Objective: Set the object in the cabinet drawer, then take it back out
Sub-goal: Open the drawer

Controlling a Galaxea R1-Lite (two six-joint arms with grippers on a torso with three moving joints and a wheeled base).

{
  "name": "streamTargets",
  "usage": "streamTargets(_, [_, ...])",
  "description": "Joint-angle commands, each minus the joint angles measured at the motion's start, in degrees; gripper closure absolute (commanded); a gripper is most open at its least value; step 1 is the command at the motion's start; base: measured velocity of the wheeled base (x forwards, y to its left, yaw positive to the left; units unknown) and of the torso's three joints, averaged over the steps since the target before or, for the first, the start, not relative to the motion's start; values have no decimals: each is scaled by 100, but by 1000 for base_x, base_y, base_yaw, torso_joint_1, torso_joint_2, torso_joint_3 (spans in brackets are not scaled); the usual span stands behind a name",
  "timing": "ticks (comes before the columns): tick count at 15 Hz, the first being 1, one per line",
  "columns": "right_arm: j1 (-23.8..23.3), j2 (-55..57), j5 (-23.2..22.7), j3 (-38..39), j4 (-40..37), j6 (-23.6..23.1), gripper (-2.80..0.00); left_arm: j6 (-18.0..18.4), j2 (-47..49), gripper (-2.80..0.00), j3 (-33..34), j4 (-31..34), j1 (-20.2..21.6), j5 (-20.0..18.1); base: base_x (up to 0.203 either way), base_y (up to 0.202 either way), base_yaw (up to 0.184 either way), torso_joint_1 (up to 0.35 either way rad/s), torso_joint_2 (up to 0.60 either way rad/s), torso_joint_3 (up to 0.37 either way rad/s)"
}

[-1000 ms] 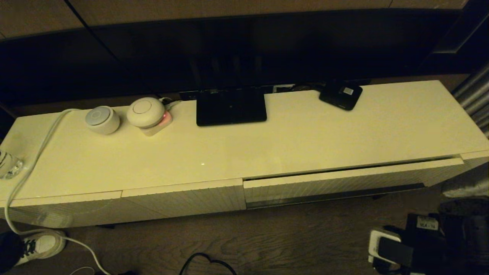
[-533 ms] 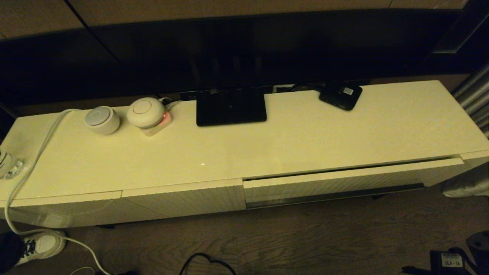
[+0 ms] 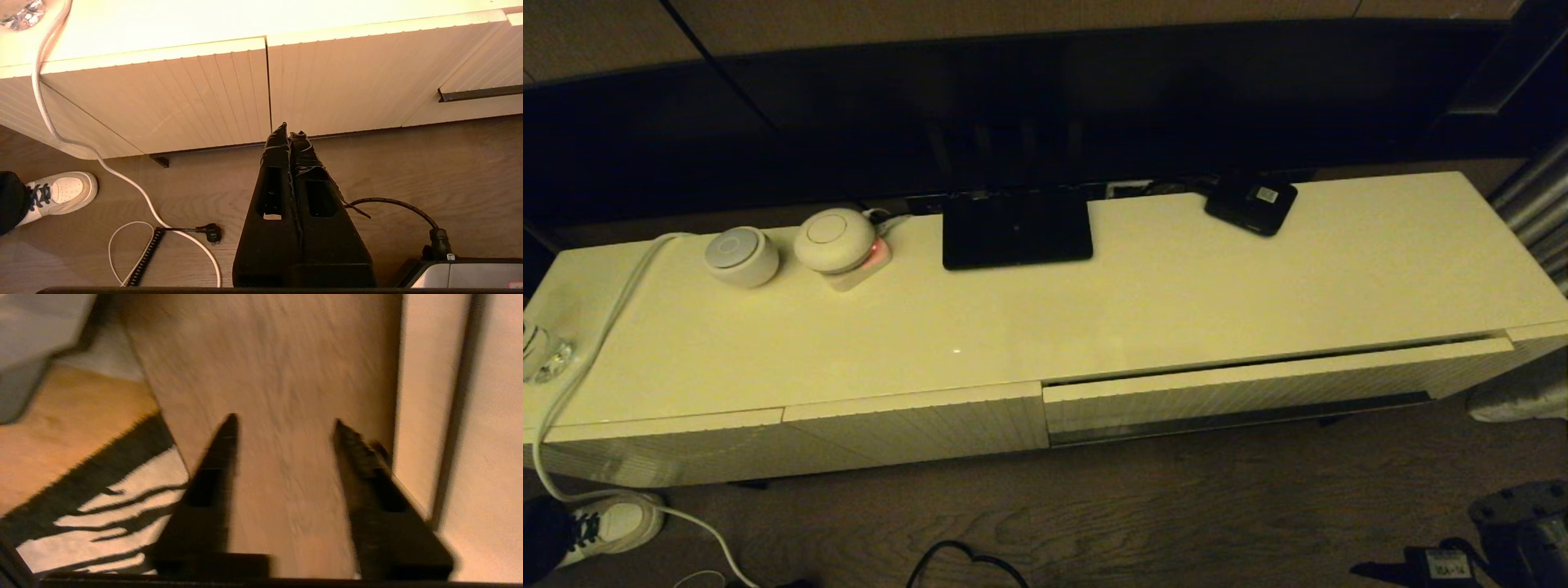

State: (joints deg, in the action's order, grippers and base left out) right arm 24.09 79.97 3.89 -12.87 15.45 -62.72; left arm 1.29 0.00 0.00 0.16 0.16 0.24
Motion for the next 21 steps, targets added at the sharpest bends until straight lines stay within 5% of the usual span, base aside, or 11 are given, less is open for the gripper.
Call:
streamTargets(1, [-1, 820, -253, -325, 72, -66, -280, 3, 0, 0, 18, 1, 2, 2, 0, 0, 0, 0, 0, 0])
streamTargets(8, [14, 1890, -381, -1528, 115, -738, -280, 3, 0, 0, 18, 1, 2, 2, 0, 0, 0, 0, 0, 0])
streamTargets(15, [-660, 2241, -429, -1773, 354, -1861, -280, 3, 0, 0, 18, 1, 2, 2, 0, 0, 0, 0, 0, 0])
streamTargets(21, [-919, 2869, -495, -1978, 884, -1963, -280, 3, 0, 0, 18, 1, 2, 2, 0, 0, 0, 0, 0, 0])
